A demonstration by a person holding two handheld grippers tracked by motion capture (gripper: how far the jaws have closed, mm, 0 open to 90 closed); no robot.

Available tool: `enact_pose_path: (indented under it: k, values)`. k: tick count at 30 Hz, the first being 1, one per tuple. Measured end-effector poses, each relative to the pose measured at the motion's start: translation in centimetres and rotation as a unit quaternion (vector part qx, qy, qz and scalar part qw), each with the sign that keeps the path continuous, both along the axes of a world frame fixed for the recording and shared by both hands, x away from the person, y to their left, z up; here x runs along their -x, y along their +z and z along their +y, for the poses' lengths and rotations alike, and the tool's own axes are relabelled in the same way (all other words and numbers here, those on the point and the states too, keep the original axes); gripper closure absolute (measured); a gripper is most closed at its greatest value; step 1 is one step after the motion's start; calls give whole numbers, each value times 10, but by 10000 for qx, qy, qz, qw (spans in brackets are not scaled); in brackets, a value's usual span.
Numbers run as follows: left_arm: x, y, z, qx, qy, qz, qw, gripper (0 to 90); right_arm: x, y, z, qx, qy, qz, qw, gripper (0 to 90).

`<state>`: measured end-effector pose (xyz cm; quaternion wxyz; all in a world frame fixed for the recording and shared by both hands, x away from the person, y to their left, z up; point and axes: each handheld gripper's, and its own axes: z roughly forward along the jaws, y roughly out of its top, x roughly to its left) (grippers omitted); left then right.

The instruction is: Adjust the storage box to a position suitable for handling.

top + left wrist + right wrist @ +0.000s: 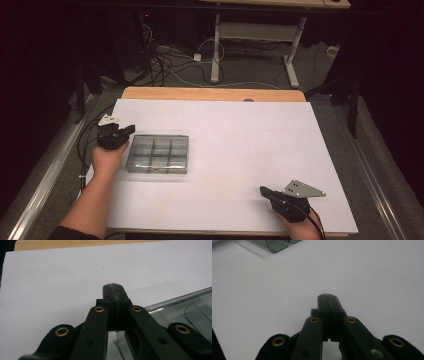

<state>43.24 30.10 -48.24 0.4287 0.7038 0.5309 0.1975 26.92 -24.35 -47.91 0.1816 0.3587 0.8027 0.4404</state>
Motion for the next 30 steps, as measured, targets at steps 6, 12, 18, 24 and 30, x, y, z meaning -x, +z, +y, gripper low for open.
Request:
enact_pose_path:
  k: [6, 12, 18, 24, 30]
  values:
    - [-3, -7, 2, -14, -16, 189, 9998, 879, 1, 0, 1, -15, 9, -12, 10000, 900]
    - [-4, -9, -2, -51, -97, 229, 9997, 879, 0, 0, 0, -29, -7, 16, 10000, 900]
    - [-4, -10, -4, -52, -96, 266, 9996, 880, 0, 0, 0, -28, 6, 15, 10000, 900]
    - [-2, -10, -9, -51, -170, 281, 9994, 879, 0, 0, 0, -45, -6, 7, 10000, 900]
    - [1, -9, -21, -46, -325, 328, 9989, 879, 0, 0, 2, -18, 5, -5, 10000, 900]
